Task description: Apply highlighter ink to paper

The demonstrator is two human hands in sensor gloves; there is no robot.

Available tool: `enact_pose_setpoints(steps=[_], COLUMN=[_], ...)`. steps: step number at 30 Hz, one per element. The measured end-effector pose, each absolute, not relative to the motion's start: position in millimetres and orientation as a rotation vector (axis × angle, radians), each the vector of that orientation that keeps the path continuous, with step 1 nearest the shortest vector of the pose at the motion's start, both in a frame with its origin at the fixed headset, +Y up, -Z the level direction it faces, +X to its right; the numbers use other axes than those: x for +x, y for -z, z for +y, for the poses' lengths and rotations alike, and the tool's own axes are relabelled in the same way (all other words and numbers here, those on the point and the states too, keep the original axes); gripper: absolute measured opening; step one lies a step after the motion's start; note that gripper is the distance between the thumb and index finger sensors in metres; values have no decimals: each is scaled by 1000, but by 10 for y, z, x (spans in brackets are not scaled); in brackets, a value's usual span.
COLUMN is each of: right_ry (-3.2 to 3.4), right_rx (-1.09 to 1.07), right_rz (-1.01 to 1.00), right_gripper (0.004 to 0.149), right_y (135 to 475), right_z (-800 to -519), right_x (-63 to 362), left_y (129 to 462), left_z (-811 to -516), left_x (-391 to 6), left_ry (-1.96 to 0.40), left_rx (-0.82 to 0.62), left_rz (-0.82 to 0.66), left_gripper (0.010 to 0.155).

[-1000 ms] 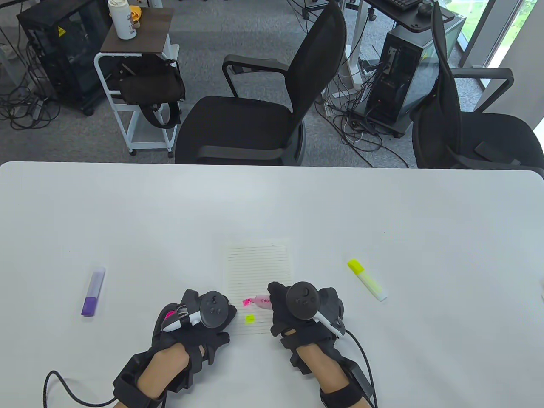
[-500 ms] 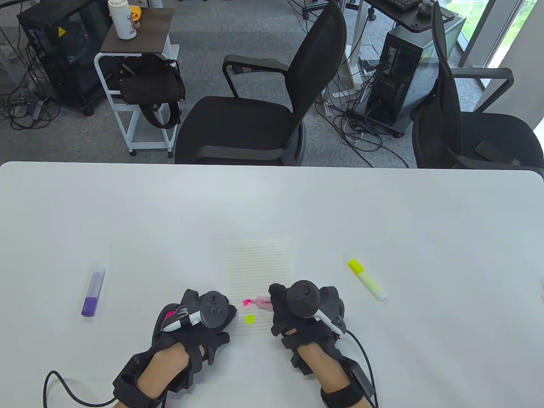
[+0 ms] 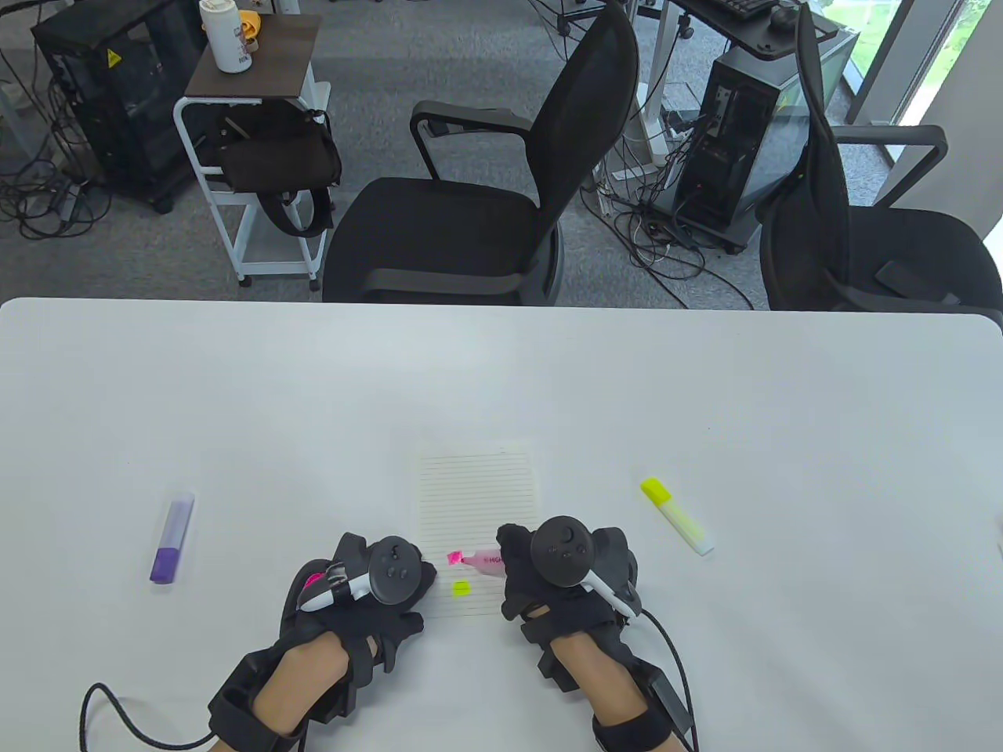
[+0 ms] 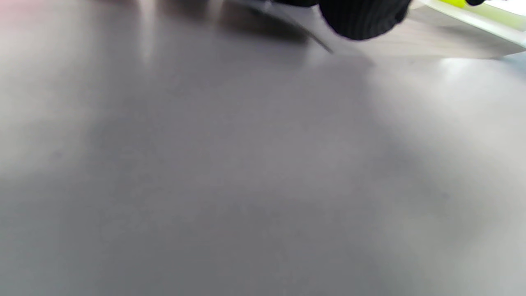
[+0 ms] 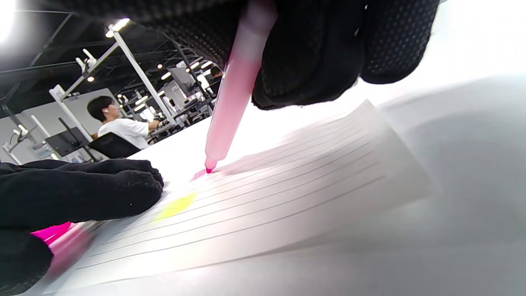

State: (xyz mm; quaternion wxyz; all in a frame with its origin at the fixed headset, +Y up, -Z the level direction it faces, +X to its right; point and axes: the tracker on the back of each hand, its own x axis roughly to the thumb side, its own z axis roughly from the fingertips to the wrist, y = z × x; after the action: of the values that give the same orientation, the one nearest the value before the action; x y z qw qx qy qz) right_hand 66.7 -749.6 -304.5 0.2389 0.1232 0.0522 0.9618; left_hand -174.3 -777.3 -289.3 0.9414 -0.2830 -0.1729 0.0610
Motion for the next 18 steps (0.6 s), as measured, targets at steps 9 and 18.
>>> enact_pose_setpoints(steps=[9, 18], right_ry=[-2637, -2643], right_rx=[345, 346], right_rz=[138, 141], right_gripper=[38, 38], right_y=[3045, 3047], right_z=[-7506, -7511], right_x=[652, 637], left_y=[2894, 2897], left_z=[-7773, -7774], left_x=[-1743, -1744], left_ry=[-124, -125], left_rx=[-578, -579], left_rz=[-353, -353], left_gripper=[70, 70])
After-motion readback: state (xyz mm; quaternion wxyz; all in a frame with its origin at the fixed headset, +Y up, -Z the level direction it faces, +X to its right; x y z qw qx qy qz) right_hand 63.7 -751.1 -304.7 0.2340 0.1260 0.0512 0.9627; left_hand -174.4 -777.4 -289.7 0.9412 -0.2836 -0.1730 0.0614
